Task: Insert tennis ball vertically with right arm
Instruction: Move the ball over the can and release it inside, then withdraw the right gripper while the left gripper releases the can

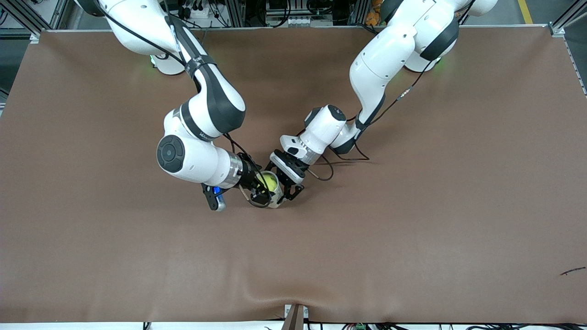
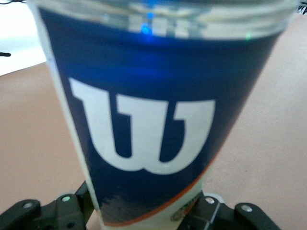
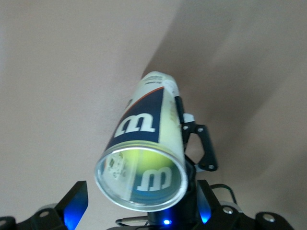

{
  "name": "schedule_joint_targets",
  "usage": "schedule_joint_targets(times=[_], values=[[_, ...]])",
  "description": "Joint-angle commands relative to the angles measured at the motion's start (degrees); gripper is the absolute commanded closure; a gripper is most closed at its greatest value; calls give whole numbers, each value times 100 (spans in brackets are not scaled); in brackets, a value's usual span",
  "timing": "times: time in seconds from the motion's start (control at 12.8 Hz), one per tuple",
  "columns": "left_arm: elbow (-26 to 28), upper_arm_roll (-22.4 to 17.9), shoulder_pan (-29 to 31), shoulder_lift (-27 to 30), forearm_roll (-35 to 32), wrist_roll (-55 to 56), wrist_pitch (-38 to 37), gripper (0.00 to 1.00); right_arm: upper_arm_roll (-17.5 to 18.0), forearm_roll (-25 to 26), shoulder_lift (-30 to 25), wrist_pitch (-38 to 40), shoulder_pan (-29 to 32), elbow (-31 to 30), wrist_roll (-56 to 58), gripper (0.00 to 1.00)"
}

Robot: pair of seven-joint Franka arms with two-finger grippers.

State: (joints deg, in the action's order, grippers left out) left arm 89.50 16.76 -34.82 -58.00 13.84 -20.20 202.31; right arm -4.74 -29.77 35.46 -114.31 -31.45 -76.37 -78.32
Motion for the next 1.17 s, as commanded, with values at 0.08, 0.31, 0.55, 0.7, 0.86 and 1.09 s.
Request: schedule_joint_targets(times=[0.08, 0.31, 0.55, 0.7, 0.86, 1.09], values=[[24, -23, 2, 88, 14, -2, 46, 24, -18, 138, -285, 347, 104, 26, -113, 0], [24, -23, 2, 96, 14, 7, 46, 24, -10, 697, -461, 627, 437, 26, 157, 0], [15, -23, 10, 79, 23, -2, 46, 5, -27, 1751, -646, 1628, 648, -1, 1770, 0], [32, -23, 11, 96, 23, 42, 46, 0, -27, 2604, -681, 2042, 684, -36, 2713, 0], [41, -23, 2, 96, 40, 51, 46, 0, -27, 3019, -690, 2271, 815, -88, 3495, 0], [233, -23, 19, 131, 58, 69, 46, 0, -27, 3091, -830, 2352, 1175, -369, 4612, 0]])
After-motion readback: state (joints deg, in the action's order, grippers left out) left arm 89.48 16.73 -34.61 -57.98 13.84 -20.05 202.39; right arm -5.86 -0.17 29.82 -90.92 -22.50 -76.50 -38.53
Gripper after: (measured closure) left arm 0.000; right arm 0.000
